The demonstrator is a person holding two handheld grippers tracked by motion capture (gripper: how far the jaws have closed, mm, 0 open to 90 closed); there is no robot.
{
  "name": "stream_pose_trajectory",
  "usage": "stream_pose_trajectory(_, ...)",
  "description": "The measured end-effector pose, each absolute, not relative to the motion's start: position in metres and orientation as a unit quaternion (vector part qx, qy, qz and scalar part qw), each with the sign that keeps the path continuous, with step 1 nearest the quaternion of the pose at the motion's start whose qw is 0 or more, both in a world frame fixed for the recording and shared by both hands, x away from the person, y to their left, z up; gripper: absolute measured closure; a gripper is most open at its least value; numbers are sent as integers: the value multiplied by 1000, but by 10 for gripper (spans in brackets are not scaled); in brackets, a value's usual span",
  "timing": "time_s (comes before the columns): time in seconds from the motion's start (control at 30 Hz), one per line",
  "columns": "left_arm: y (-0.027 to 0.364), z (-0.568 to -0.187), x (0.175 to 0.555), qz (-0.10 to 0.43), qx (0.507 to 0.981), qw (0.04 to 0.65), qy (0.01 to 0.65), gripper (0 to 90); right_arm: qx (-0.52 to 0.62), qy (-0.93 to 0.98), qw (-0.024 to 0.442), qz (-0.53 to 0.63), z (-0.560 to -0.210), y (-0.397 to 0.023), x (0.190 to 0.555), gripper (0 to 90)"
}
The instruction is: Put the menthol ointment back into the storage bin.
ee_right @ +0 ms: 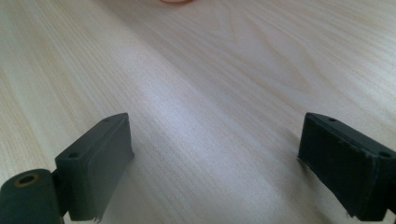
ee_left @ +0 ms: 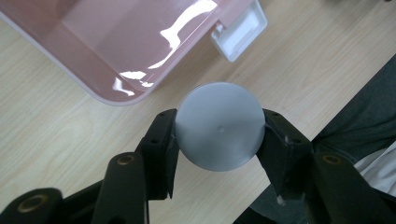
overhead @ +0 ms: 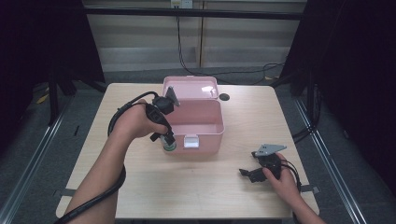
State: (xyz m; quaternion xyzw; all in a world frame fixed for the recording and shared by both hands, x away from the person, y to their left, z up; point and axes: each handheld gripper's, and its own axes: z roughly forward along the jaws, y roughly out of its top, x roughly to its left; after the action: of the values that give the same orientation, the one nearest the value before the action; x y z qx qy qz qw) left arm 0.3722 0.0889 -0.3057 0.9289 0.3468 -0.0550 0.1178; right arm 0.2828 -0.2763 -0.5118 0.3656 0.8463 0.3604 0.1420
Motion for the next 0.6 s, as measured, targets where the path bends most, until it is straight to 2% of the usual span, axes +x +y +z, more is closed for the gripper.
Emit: stream_pose_trajectory(0.6, 75, -282, 390, -49, 925, 132, 354, 502, 365, 847, 141, 359, -512, -276, 283, 90)
